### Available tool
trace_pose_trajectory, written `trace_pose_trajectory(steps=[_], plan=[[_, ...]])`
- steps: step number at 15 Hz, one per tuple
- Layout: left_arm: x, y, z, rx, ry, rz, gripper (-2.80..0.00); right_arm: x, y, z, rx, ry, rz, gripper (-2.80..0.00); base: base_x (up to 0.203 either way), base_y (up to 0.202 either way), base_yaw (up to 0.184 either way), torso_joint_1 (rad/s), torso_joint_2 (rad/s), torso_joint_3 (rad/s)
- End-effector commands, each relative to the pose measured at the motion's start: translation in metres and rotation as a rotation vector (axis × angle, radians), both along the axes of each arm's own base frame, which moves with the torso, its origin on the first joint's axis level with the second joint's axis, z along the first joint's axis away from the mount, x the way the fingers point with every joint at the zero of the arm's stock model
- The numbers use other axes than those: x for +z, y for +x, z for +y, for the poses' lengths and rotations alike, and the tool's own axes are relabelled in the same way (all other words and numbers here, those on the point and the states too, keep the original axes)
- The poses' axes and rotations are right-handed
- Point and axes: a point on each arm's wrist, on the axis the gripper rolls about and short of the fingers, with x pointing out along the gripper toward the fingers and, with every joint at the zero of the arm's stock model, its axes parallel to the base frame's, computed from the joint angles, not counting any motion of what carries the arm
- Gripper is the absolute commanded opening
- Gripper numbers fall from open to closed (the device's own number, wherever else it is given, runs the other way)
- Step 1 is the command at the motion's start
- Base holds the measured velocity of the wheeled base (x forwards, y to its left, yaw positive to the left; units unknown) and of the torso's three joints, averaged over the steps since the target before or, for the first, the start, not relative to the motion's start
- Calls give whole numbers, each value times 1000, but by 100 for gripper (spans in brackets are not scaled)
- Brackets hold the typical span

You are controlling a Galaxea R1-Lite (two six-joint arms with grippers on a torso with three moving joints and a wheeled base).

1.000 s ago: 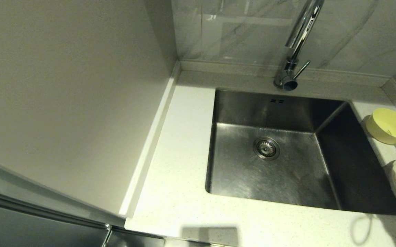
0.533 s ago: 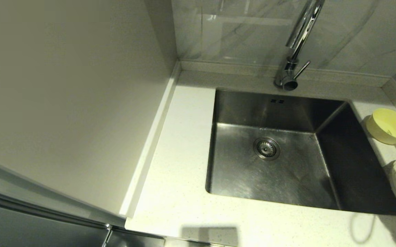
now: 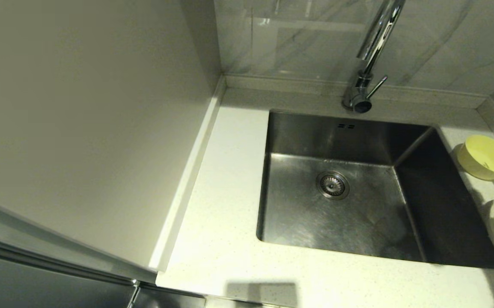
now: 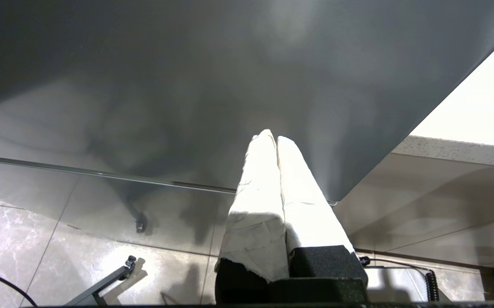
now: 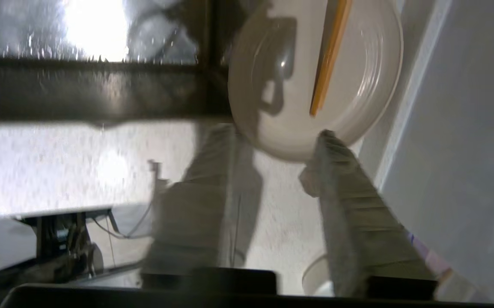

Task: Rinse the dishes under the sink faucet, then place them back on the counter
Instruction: Turn on the faucet

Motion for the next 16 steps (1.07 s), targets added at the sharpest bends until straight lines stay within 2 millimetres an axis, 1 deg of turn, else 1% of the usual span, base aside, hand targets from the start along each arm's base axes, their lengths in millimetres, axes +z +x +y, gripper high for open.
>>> trace_pose_trajectory(steps=[1,3,7,9,11,13,16], plan=[[0,0,0,1,-1,-2,-280,-12,31,-11,-21,6,21,0,0,0,0,0,0,0],[0,0,0,1,-1,-2,-280,-20,47,-23,-59,-1,6,0,0,0,0,0,0,0],[0,0,0,1,-1,-2,-280,-31,48,-40,-92,-17,54,0,0,0,0,0,0,0],[0,0,0,1,-1,-2,-280,-33,52,-44,-99,-21,35,0,0,0,0,0,0,0],[0,0,0,1,-1,-2,-280,-27,53,-44,-77,-25,-27,0,0,0,0,0,0,0],[0,0,0,1,-1,-2,-280,-19,55,-40,8,-21,-91,0,0,0,0,0,0,0],[0,0,0,1,-1,-2,-280,-11,71,-24,95,-38,-212,0,0,0,0,0,0,0]])
